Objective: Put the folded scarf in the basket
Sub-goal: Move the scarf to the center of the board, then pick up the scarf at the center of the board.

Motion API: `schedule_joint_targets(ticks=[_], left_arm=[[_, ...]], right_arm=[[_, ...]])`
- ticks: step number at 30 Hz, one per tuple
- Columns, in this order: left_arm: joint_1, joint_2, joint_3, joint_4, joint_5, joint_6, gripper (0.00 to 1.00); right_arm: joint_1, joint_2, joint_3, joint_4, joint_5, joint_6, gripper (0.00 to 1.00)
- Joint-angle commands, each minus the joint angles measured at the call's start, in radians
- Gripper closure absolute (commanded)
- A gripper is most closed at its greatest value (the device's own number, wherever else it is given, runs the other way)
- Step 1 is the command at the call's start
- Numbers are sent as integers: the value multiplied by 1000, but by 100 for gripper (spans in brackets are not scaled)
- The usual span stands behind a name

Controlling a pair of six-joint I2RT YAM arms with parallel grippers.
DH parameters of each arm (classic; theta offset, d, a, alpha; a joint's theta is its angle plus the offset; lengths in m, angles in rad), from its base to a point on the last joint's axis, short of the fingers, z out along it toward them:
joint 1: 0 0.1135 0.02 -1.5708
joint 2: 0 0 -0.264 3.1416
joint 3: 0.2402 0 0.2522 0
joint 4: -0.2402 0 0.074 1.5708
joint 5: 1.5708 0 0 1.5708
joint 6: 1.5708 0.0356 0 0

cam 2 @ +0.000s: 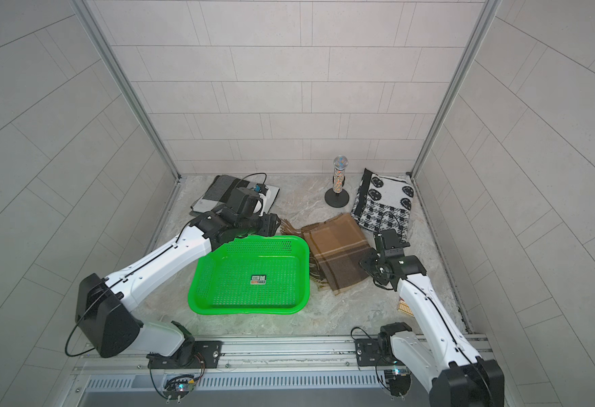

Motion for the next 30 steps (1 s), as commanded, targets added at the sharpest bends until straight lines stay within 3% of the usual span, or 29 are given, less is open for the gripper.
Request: schedule_joint_targets(ticks=[1, 7, 15, 24, 30], left_arm=[[-5, -7, 16, 39, -3, 28, 36], [-5, 65, 65, 34, 11, 44, 36], [-4, 197, 171, 8, 65, 101, 35], [-2, 370, 299, -71, 113, 208, 31], [-2, 488, 416, -97, 204, 315, 27]], right_arm=[[64, 48, 16, 102, 55, -13, 50], [136, 489, 227, 271, -83, -68, 61], [218, 785, 347, 307, -156, -67, 68], [308, 708, 213, 327, -200, -113, 68], [297, 529, 180, 276, -163, -115, 65]])
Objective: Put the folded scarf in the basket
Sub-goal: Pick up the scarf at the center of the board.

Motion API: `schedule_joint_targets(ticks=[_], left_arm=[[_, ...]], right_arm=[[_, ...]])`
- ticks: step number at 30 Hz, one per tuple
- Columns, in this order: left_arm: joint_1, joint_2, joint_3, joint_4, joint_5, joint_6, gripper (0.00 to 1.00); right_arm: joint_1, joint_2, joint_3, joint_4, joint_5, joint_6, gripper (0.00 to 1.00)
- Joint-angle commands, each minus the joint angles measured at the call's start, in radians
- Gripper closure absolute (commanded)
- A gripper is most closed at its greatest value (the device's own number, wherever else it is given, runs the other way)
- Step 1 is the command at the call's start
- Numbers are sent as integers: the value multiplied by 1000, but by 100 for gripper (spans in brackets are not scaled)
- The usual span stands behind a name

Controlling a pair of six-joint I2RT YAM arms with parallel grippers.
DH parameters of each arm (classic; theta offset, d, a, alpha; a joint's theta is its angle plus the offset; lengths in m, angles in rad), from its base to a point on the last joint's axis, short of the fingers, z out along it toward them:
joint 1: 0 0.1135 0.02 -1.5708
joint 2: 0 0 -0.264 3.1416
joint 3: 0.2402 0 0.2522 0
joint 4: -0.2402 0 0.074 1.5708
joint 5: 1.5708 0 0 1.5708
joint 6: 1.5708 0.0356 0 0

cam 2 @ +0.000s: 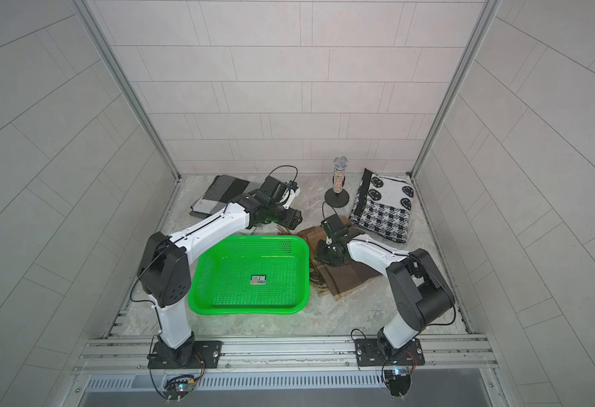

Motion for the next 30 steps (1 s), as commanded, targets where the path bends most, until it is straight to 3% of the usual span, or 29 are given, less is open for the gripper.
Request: schedule_joint_targets(ticks=[1, 5, 8, 18, 25, 30], left_arm=[[-1, 67, 89, -54, 77, 108, 26], [-3, 205, 233, -124, 144, 172, 18], [-4, 316, 349, -182, 182, 224, 14], [-36, 659, 783, -439, 249, 337, 10], [-58, 703, 792, -436, 197, 368, 6], [-105, 695, 771, -436, 49, 394, 18]], right_arm=[[-9, -140, -11, -68, 64, -12, 62], [-53, -315, -58, -155, 175, 10, 45], [-107, -426, -123, -190, 188, 35, 37], [-157, -649, -212, -358, 208, 32, 30], [-162, -692, -238, -386, 183, 41, 30], [-174, -715, -249, -389, 184, 50, 31]])
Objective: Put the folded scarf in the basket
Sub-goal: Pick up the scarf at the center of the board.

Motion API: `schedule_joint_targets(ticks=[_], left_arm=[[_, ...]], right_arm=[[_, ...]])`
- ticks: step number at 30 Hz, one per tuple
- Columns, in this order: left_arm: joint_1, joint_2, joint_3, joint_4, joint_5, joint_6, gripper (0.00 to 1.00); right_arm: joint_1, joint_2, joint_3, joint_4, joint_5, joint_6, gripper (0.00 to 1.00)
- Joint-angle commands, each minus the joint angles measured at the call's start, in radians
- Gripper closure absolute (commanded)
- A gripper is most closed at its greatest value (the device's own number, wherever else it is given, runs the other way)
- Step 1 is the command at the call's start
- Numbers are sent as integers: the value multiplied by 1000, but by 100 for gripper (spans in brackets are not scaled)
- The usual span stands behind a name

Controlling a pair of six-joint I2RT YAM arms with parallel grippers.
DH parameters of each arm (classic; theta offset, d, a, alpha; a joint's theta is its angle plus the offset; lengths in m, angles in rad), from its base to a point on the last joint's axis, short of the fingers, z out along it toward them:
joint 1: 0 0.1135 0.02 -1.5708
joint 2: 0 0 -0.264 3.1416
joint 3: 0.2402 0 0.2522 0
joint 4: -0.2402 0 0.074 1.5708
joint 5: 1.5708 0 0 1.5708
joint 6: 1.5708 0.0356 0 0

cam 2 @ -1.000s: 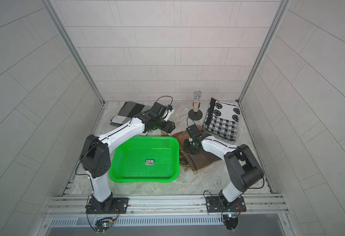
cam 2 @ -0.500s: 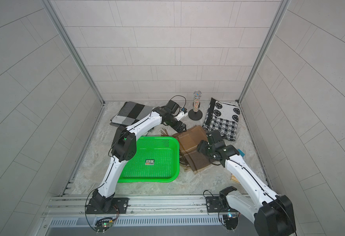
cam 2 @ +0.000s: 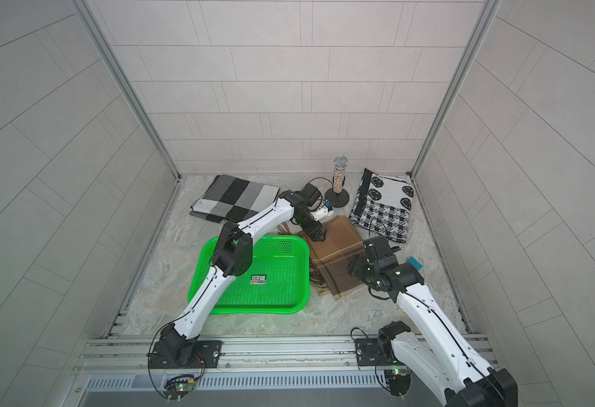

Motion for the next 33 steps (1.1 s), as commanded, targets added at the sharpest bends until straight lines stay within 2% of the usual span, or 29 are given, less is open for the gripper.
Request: schedule_joint_targets(ticks=[1, 2, 8, 12, 13, 17, 19, 23, 27, 33], left_arm=[[-47, -6, -2, -31, -137, 39, 21], [-55, -6, -7, -25, -161, 42, 25], [-71, 7, 9, -17, -200, 14, 66], [-66, 2, 30, -28, -213, -14, 97], [-63, -3, 31, -28, -205, -19, 100], [-53, -17, 32, -29, -145, -34, 100], [-46, -23, 32, -29, -105, -45, 100], [-42, -24, 36, -33, -76, -58, 100], [-43, -28, 39, -38, -58, -73, 100], [-43, -28, 49, -41, -32, -97, 100]], right_arm=[[-13, -25, -9, -34, 7, 13, 31], [-18, -31, -11, -36, 6, 16, 32], [-31, -82, -62, -97, 32, 52, 32], [-32, -107, -117, -106, 44, 87, 26], [-33, -107, -131, -99, 44, 98, 24], [-36, -104, -185, -18, 6, 141, 18], [-41, -94, -229, 86, -27, 167, 17], [-49, -46, -309, 288, -97, 243, 22], [-51, 5, -372, 448, -120, 310, 32], [-55, 164, -390, 637, -130, 349, 34]])
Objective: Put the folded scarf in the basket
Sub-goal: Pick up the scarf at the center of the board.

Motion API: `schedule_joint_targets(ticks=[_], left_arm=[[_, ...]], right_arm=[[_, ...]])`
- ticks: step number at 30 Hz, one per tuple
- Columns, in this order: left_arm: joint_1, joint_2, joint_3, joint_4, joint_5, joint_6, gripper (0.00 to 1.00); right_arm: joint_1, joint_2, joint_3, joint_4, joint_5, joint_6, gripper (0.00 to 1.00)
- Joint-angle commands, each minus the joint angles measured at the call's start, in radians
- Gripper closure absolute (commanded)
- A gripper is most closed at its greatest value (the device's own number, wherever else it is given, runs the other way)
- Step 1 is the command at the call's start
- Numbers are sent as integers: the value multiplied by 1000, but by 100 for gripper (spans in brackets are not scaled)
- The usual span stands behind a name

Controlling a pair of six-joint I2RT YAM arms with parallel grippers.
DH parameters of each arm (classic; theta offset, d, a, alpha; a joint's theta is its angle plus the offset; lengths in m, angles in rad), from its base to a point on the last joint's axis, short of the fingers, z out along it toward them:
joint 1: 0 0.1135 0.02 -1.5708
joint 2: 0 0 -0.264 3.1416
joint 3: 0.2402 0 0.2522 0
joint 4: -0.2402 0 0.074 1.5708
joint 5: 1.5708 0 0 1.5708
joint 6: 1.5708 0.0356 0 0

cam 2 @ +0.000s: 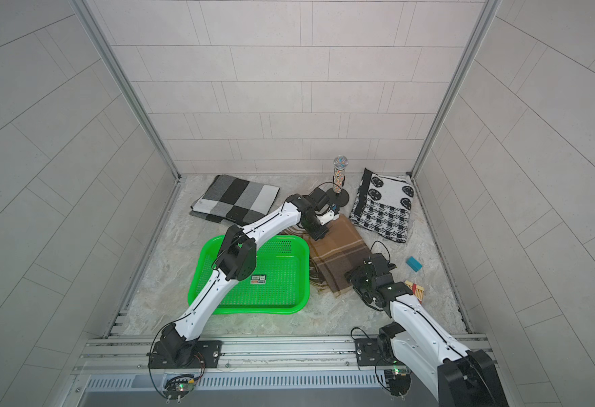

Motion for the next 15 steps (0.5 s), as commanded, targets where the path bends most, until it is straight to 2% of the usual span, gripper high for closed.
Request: schedule_joint_targets(ticks=[1, 4, 8, 9, 14, 15], left_arm=[[8, -30, 34, -31, 32, -26, 100], [7, -29, 45, -36, 54, -41, 100], [6, -29, 63, -45, 84, -62, 100], [7, -29, 73, -51, 91, -69, 100], [11, -41, 110, -65, 96, -129, 100], [13, -47, 113, -65, 90, -150, 100]], right_arm=[[-4, 110, -19, 147, -17, 54, 34], [-3, 253, 10, 229, -70, 72, 38], [-1, 380, 38, 308, -97, 100, 49], [1, 397, 52, 302, -94, 96, 55], [1, 384, 122, 185, -48, 49, 100], [2, 364, 134, 154, -31, 35, 100]])
